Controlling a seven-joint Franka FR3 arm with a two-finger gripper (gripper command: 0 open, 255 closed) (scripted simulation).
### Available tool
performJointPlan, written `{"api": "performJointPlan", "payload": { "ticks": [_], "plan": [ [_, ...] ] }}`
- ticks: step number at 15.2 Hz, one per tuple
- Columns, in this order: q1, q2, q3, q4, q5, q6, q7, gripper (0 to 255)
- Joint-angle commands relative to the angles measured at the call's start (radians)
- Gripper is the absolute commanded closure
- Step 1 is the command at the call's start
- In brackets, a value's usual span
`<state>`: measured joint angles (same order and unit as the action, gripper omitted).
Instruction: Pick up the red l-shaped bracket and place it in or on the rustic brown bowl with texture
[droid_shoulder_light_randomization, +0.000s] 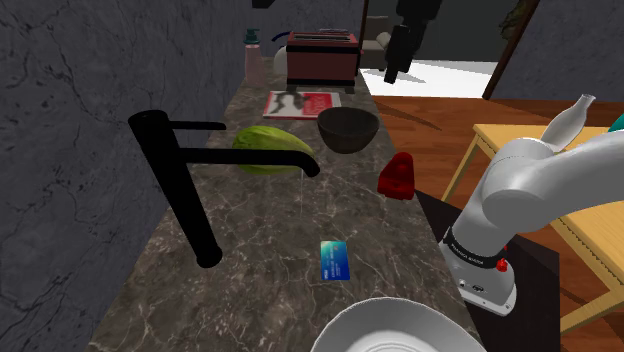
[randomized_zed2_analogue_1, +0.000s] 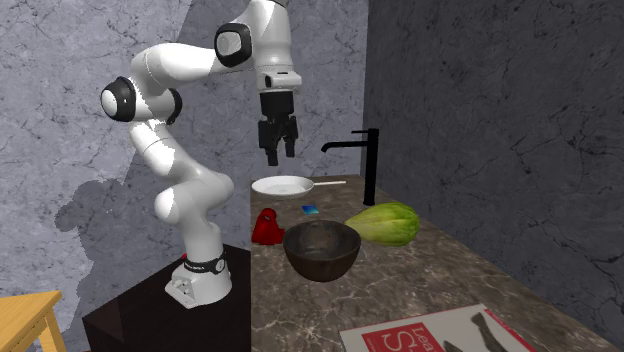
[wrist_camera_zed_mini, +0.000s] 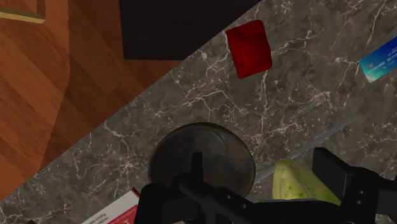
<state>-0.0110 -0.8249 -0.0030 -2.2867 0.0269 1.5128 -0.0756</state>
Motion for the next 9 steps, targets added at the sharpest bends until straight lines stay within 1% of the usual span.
{"api": "performJointPlan", "payload": {
  "ticks": [1,9],
  "plan": [
    [0.000,0.000,0.000,0.000,0.000,0.000,0.000,0],
    [0.047,-0.287,0.020,-0.385,0.035,0.157,-0.038,0]
  ]
}}
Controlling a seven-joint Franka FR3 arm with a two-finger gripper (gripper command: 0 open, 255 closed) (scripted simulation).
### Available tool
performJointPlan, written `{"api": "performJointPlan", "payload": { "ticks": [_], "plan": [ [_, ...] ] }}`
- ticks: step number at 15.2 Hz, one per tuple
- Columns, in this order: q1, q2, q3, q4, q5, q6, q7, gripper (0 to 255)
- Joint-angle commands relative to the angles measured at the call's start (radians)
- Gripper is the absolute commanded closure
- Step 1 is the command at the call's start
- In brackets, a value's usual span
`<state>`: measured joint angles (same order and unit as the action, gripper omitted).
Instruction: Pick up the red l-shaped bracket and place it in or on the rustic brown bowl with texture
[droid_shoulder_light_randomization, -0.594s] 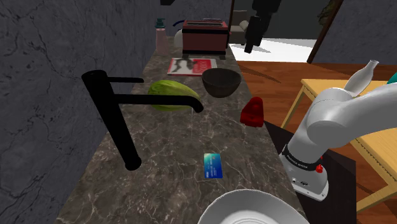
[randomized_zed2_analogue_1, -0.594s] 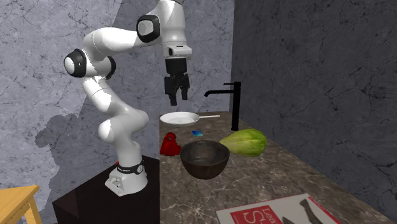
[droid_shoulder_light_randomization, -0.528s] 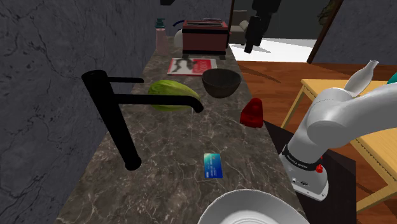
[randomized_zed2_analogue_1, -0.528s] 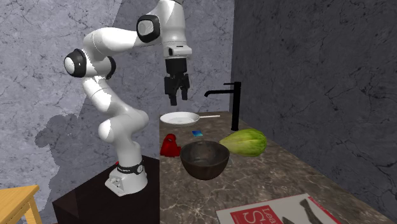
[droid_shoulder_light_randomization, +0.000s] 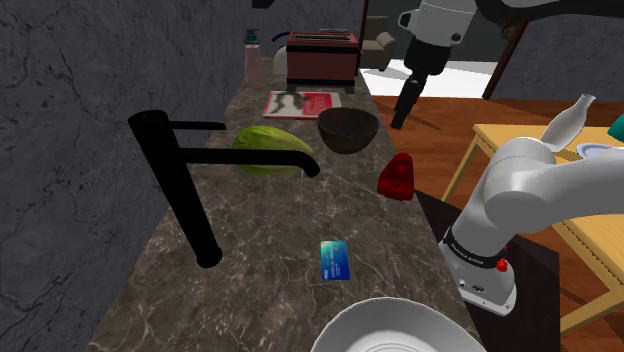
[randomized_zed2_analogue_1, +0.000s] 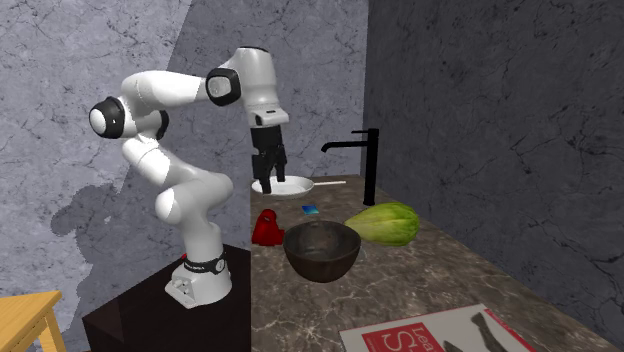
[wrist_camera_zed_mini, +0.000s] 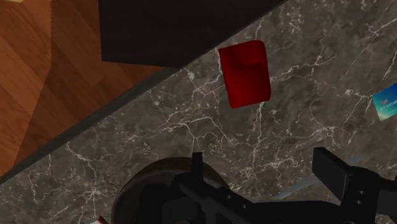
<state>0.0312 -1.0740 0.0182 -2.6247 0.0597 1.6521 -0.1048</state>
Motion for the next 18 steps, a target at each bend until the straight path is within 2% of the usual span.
{"api": "performJointPlan", "payload": {
  "ticks": [1,5,13,18],
  "plan": [
    [0.012,-0.075,0.002,-0.093,0.007,0.034,-0.013,0],
    [0.045,-0.228,0.016,-0.265,0.029,0.082,-0.026,0],
    [0.052,-0.227,0.028,-0.367,0.041,0.184,-0.026,0],
    [0.052,-0.227,0.028,-0.367,0.041,0.185,-0.026,0]
  ]
}}
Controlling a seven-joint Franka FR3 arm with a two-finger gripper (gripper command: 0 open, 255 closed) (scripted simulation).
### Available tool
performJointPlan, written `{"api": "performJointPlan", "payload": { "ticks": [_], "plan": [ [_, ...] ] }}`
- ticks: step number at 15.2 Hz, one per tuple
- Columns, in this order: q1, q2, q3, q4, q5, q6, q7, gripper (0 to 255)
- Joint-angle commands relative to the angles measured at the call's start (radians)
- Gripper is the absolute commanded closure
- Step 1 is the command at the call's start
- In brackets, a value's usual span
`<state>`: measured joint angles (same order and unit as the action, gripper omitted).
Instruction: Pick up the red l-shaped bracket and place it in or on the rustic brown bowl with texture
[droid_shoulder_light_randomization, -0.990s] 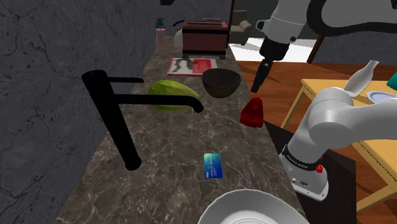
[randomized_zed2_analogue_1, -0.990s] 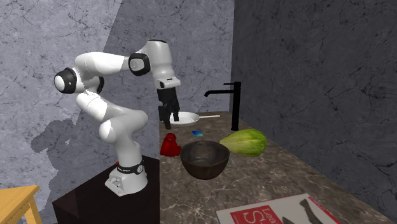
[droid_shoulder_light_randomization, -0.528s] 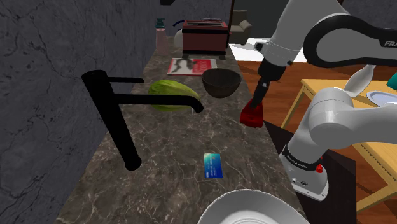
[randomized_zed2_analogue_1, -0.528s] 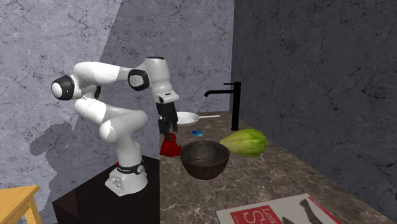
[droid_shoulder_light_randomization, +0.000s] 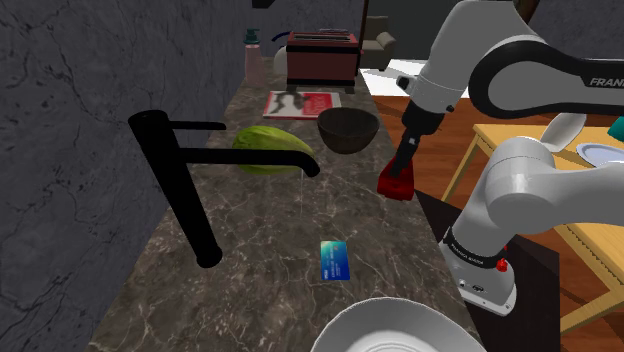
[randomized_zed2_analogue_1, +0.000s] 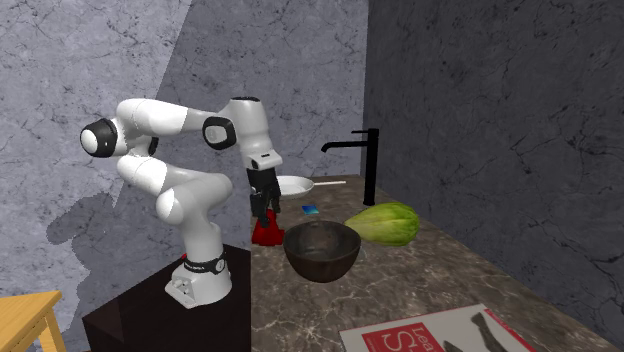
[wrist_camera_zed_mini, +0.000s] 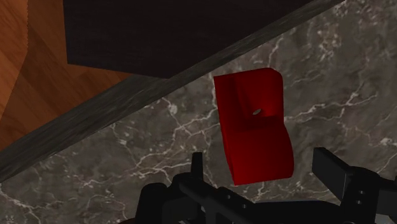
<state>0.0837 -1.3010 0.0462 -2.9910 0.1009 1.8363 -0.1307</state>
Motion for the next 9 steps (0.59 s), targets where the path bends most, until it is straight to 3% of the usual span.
{"api": "performJointPlan", "payload": {
  "ticks": [1,3,4,9],
  "plan": [
    [0.000,0.000,0.000,0.000,0.000,0.000,0.000,0],
    [0.000,0.000,0.000,0.000,0.000,0.000,0.000,0],
    [0.000,0.000,0.000,0.000,0.000,0.000,0.000,255],
    [0.000,0.000,0.000,0.000,0.000,0.000,0.000,255]
  ]
}}
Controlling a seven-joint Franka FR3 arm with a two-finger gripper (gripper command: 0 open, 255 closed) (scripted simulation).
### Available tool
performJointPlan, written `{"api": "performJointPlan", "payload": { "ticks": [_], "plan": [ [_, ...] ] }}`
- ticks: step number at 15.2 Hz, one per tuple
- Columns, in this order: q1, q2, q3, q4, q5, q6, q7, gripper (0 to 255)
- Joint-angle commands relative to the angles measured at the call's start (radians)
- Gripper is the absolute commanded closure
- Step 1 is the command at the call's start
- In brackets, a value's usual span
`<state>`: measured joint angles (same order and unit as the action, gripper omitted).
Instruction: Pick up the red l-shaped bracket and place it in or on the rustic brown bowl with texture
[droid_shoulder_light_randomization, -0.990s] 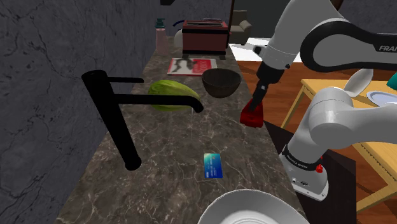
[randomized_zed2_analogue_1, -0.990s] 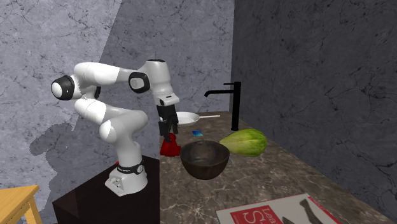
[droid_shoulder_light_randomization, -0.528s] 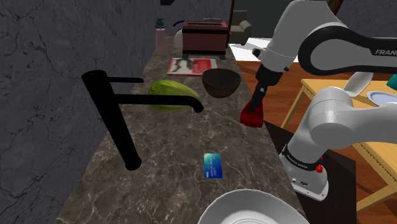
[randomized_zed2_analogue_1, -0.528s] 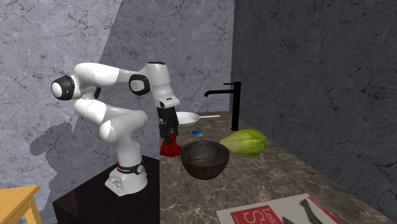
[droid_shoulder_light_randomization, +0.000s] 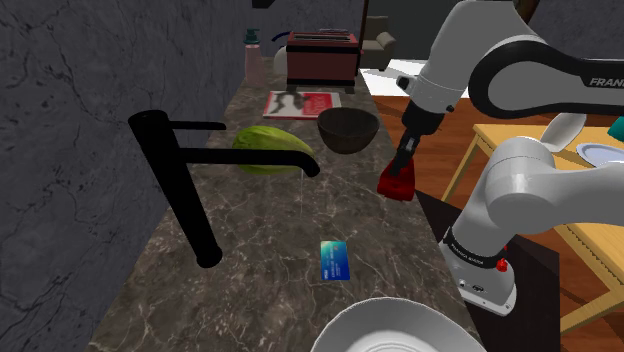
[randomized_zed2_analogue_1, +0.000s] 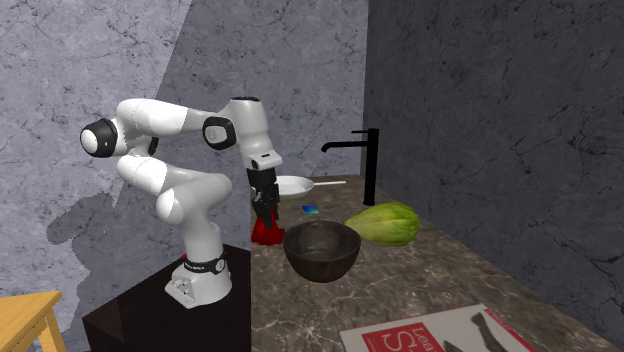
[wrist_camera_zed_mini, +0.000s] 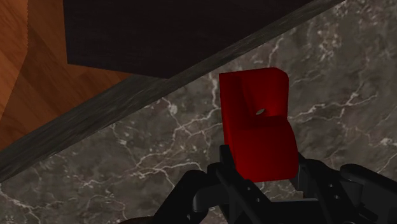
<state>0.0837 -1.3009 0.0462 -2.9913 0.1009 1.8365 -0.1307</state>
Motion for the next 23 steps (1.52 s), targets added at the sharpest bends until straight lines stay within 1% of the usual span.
{"api": "performJointPlan", "payload": {
  "ticks": [1,4,23],
  "plan": [
    [0.000,0.000,0.000,0.000,0.000,0.000,0.000,255],
    [0.000,0.000,0.000,0.000,0.000,0.000,0.000,255],
    [-0.009,0.085,-0.014,0.284,-0.016,-0.199,0.009,255]
  ]
}}
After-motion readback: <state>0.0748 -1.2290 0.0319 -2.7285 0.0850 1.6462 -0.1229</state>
